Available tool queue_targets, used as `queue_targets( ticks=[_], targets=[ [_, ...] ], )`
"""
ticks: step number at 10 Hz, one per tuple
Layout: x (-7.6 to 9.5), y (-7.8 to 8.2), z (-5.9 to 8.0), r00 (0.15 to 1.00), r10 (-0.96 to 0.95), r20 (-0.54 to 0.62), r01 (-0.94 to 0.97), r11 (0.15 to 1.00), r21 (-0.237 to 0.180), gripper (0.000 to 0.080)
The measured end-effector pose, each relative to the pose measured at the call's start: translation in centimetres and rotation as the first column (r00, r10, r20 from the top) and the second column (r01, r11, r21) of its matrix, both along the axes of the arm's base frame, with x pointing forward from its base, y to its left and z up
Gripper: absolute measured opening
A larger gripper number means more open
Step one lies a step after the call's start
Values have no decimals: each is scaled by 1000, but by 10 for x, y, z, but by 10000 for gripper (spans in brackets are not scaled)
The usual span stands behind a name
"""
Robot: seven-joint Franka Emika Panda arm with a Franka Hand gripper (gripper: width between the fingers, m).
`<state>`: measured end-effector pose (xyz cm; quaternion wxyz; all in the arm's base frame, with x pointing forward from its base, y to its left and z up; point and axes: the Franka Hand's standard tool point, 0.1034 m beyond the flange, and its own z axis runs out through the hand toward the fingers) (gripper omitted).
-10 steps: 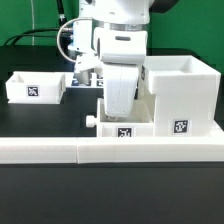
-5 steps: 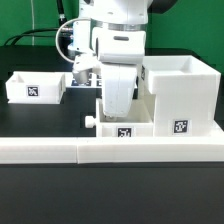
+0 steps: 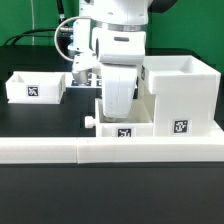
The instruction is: Assemble drawer
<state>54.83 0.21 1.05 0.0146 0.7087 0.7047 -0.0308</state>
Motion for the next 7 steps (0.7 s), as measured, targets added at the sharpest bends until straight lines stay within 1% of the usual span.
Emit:
queue_targets(
  ticks=[3, 5, 7],
  targets=[
    [0, -2, 1, 997, 68, -19, -68, 998, -1, 42],
    [2, 0, -1, 998, 26, 61, -27, 1000, 14, 42],
    [0, -1, -2, 999, 24, 47, -24, 1000, 11, 42]
  ],
)
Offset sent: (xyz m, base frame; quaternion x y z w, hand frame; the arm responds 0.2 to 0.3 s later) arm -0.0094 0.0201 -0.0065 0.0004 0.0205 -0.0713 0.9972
